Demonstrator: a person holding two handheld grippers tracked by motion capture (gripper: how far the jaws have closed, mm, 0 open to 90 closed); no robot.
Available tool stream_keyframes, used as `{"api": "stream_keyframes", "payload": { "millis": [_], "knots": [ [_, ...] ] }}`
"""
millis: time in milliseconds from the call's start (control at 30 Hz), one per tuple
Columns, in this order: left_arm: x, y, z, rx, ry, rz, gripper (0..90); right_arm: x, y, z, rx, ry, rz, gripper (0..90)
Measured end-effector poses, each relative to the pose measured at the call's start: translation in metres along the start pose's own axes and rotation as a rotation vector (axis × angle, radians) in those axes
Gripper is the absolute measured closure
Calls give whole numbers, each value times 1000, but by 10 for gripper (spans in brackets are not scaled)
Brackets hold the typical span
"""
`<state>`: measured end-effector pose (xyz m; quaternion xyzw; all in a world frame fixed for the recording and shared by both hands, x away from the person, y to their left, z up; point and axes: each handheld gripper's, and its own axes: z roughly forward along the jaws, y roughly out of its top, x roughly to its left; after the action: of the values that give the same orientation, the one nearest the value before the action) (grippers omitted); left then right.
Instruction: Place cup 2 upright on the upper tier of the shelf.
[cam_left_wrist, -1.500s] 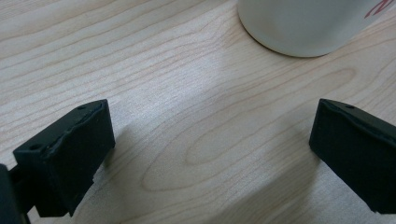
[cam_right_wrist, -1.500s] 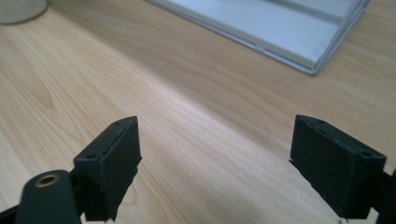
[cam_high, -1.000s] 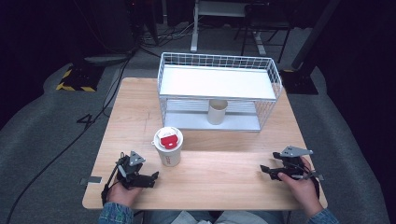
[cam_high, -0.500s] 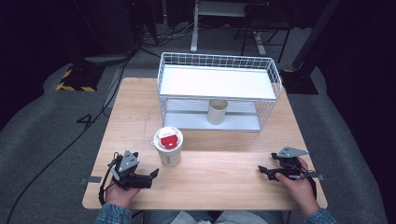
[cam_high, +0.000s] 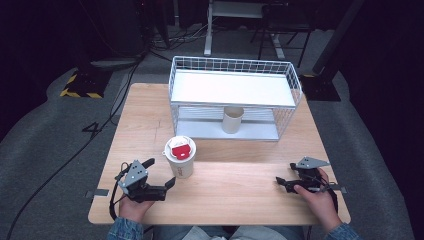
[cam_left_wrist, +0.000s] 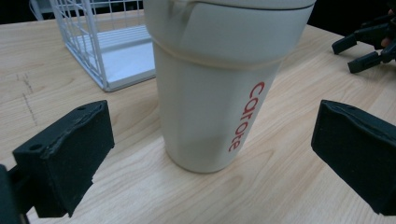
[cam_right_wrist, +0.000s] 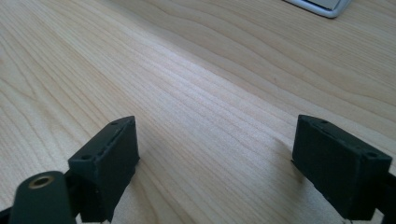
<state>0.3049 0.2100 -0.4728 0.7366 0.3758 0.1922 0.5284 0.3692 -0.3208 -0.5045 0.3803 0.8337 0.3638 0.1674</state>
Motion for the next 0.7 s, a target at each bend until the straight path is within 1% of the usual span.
{"api": "stream_keyframes", "payload": {
  "millis": [67,100,233,400,533,700],
  "knots": [
    [-1,1,4,-3,-4,4,0,0,0,0,0,0,0,147],
    [-2,1,5,-11,3,12,0,0,0,0,0,0,-1,147],
    [0,2,9,-37,9,-11,0,0,1,1,-1,2,-1,147],
    [5,2,17,-53,-15,-45,0,0,1,1,1,2,-1,147],
    [6,3,24,-62,-41,-45,0,0,1,1,0,4,-1,147],
    [5,5,32,-56,-49,-39,0,0,1,1,0,4,-1,147]
  ]
}}
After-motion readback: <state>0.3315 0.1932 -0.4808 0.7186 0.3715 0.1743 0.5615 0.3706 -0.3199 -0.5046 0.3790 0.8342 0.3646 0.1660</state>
